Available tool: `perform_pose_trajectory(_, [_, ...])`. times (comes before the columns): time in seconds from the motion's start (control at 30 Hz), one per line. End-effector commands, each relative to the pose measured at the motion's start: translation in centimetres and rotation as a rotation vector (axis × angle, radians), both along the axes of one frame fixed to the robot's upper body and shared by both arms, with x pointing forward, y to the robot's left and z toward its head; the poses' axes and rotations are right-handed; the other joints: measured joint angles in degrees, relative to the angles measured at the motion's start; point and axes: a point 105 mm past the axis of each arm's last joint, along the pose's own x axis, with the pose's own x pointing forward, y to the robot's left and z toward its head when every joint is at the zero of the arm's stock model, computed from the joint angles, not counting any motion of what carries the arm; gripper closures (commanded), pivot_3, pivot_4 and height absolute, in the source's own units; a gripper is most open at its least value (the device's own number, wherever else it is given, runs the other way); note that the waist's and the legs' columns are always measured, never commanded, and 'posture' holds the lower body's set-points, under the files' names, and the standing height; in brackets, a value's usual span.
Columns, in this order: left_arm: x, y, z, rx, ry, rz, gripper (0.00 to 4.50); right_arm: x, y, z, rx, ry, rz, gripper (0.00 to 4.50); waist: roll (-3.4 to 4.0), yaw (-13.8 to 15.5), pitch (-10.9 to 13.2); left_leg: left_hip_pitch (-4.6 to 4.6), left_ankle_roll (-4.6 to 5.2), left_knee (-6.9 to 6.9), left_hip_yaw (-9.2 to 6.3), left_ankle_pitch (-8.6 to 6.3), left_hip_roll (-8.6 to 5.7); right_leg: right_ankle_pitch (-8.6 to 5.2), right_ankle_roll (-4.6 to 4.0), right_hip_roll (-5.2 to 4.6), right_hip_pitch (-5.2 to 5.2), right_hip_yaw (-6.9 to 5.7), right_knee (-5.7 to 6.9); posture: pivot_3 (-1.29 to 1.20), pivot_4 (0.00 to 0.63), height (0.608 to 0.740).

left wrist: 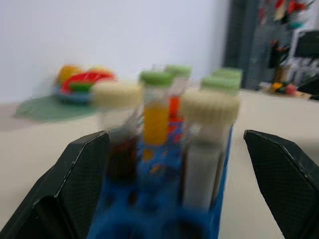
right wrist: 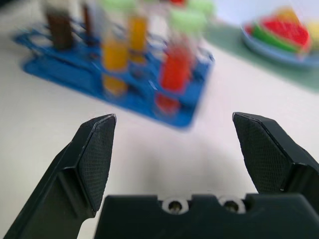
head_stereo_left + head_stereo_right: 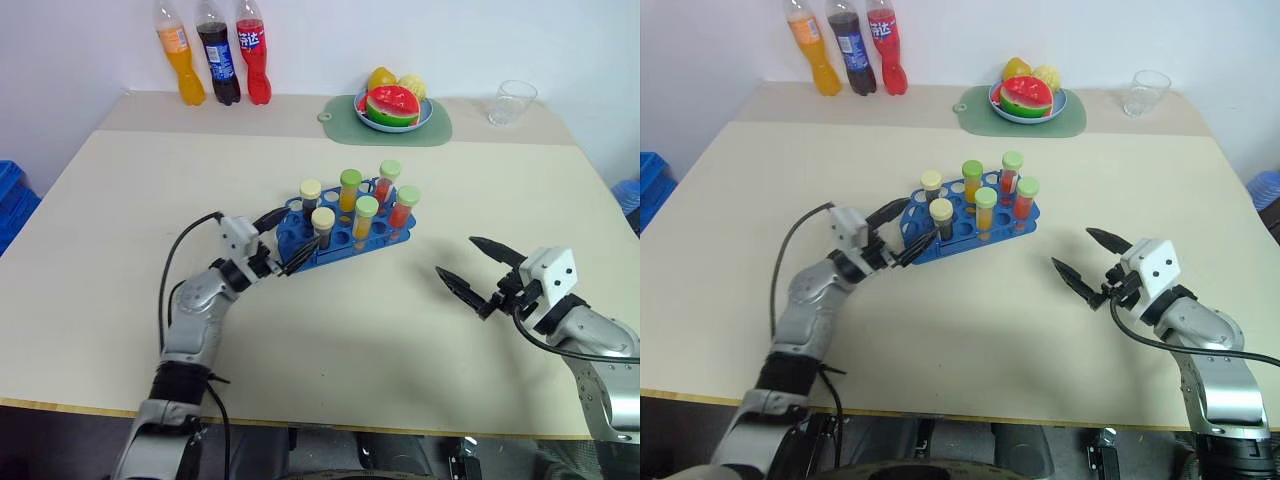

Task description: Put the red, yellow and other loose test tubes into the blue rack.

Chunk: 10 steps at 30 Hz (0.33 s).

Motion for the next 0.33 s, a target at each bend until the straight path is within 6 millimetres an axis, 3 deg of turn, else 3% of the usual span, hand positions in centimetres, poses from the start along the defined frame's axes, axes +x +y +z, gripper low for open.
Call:
perform_pose_trajectory(0.03, [-1.4,2.8,1.0,0.029,-0.017,0.046,0.08,0.1,-1.6,0.0,0.053,-0.021,-0.107,0.35,0.02,-0.21,0.0,0.0,0.0,-0.02,0.0,0.0,0.02,0.0,-0.01,0.01,-0.02,0.0,0.01,0.0,0.15,0.74])
perform_pose_trajectory(0.17, [-2.8,4.9,1.3,0.066,0.008,0.088,0.08,0.2,-2.4,-0.1,0.146,-0.026,-0.174,0.35,0.09,-0.34,0.01,0.01,0.0,-0.03,-0.02,0.0,0.12,-0.01,-0.02,-0.01,-0.06,0.06,0.05,0.0,0.15,0.74])
perform_pose_trajectory(0.33, [-3.6,5.5,1.4,0.106,0.031,0.089,0.08,0.2,-2.2,-0.7,0.157,-0.02,-0.168,0.35,0.09,-0.07,0.0,0.0,0.0,0.04,0.05,0.0,0.09,-0.04,-0.09,-0.03,-0.02,0.08,0.03,0.0,0.15,0.74])
